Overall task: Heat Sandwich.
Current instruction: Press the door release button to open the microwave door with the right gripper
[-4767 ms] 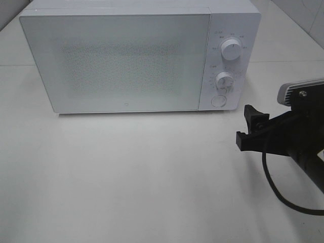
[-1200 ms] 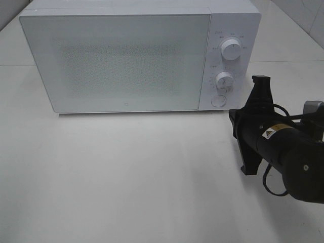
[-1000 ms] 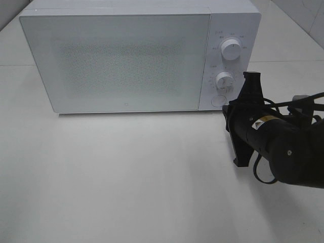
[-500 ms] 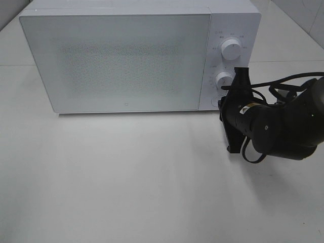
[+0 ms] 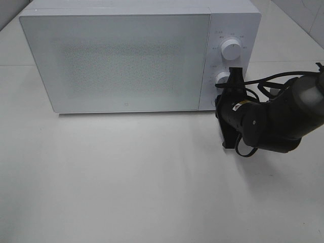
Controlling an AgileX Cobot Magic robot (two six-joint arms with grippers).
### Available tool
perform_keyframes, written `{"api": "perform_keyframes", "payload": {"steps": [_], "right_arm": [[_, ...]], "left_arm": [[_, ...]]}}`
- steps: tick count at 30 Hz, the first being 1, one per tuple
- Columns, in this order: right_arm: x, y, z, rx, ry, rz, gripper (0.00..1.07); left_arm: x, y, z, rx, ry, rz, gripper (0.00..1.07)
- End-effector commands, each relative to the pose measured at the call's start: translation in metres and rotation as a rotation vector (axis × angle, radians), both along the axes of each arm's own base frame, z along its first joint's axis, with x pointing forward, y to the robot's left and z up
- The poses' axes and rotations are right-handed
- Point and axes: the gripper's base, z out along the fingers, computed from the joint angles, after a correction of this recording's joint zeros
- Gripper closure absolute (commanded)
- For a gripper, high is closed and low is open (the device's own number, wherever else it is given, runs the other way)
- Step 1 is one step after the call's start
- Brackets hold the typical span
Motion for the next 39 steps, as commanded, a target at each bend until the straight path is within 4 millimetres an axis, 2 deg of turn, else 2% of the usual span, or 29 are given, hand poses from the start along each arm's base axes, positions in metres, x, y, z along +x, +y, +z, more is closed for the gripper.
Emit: {"api": "perform_keyframes", "payload": {"steps": [1,13,26,32,39], "right_arm": [[0.005,-0.003,0.003,0.007,-0.025,-0.017,1.07],[0.018,0.002,0.006,0.028,-0.065,-0.011,1.07],[0.03,0.003,0.019,0.026,-0.227,-0.031,1.07],[0.042,0.001,0.017,0.011,-0.325,-0.048,1.07],[0.045,0.0,0.017,0.008,-0.328,-0.042,1.07]], "left_arm": [[-0.003,0.0,0.0,0.003,-0.031,0.003,0.07],[-0.003,0.0,0.0,0.003,-0.031,0.003,0.07],[-0.003,0.0,0.0,0.003,-0.031,0.003,0.07],[-0.003,0.0,0.0,0.003,-0.031,0.003,0.07],[-0.003,0.0,0.0,0.003,-0.031,0.003,0.07]]}}
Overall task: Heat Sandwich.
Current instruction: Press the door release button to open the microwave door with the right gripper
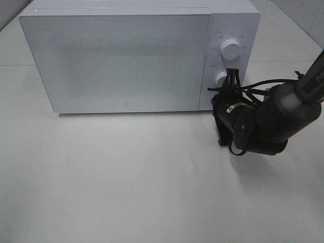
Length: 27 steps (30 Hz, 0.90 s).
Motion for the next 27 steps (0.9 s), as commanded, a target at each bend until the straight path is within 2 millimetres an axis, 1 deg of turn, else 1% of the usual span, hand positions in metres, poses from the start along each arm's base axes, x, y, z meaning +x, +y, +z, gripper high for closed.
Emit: {"api": "perform_keyframes", "payload": {"steps": [1,7,18,27], "right_arm": [[0.026,-0.0017,0.032,0.011,-0.249,-0.01,1.07],[0.031,0.0002,0.0291,0.012,-0.238,-0.008,1.07],[0.0309,0.0007,0.0291,0.01,-0.238,-0.001,1.07],[0.0303,0.0014,0.0261,0.011,-0.204,0.005,1.07]], "left_arm": [[-0.0032,0.0,-0.0002,0.003,-0.031,0.003,0.07],[-0.0032,0.0,-0.0002,0.003,-0.031,0.003,0.07],[-0.0032,0.0,-0.0002,0.003,-0.031,0.003,0.07],[-0.0032,0.0,-0.0002,0.003,-0.031,0.003,0.07]]}}
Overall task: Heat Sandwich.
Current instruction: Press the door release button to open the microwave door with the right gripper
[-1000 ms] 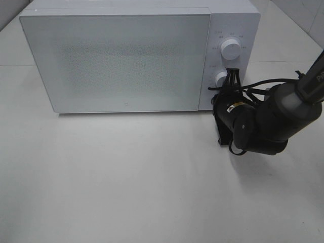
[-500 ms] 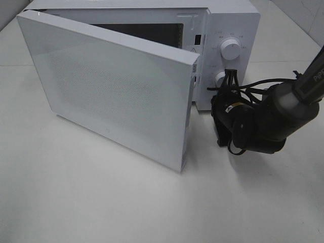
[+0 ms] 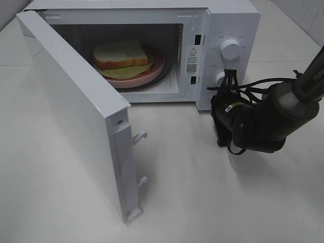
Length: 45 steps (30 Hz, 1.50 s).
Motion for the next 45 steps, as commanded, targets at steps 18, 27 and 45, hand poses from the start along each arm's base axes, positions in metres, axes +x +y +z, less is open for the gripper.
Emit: {"api": "perform_keyframes", "payload": {"steps": [18,27,45], "right_arm": [[0.024,0.002,0.026,0.0,-0.171,0.035,1.06],[0.01,-0.002,0.018,-0.008,-0.115,0.05,1.06],[-0.036,-0.017,0.043,-0.034,-0.061,0.124,1.06]], "left_arm": [[-0.003,0.0,0.0,0.003,-0.031,0.003,0.07],[-0.003,0.0,0.0,0.003,-0.031,0.003,0.07],[-0.003,0.0,0.0,0.003,-0.031,0.003,0.07]]}}
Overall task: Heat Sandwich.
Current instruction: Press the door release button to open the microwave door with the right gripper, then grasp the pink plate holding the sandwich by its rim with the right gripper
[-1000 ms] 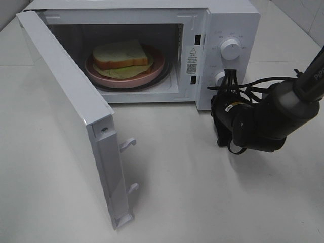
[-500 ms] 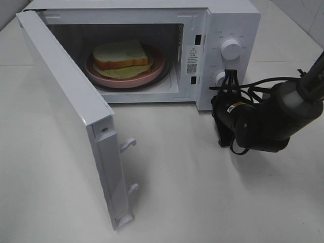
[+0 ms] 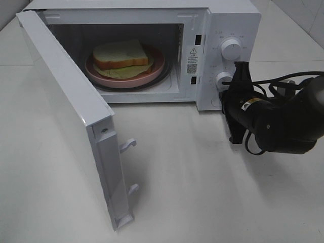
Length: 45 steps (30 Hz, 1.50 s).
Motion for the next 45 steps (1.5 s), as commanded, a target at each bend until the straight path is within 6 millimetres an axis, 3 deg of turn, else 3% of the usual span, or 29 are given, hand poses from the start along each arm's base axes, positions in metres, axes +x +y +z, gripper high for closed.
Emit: {"api": "perform_keyframes", "payload": {"steps": [1,9,16,21,29,45], "right_arm": [[-0.009,-0.003,0.014,-0.003,-0.032,0.036,1.06],[-0.041,-0.011,0.027,-0.065,0.083,0.118,1.05],[-0.067,-0.013,0.043,-0.292,0.281,0.357,1.02],[-0.08,-0.013,0.059,-0.418,0.293,0.508,1.0],[-0.087,-0.012,0.081,-0.558,0.242,0.665,0.98],[-0.081,-0.001,0.115,-0.873,0.291,1.082,0.91]], "left_arm": [[-0.003,0.0,0.0,0.003,-0.031,0.003,0.07],[-0.003,0.0,0.0,0.003,-0.031,0.003,0.07],[-0.003,0.0,0.0,0.003,-0.031,0.003,0.07],[-0.003,0.0,0.0,0.003,-0.031,0.003,0.07],[-0.003,0.0,0.0,0.003,-0.031,0.003,0.07],[-0.003,0.0,0.0,0.003,-0.031,0.003,0.07]]}}
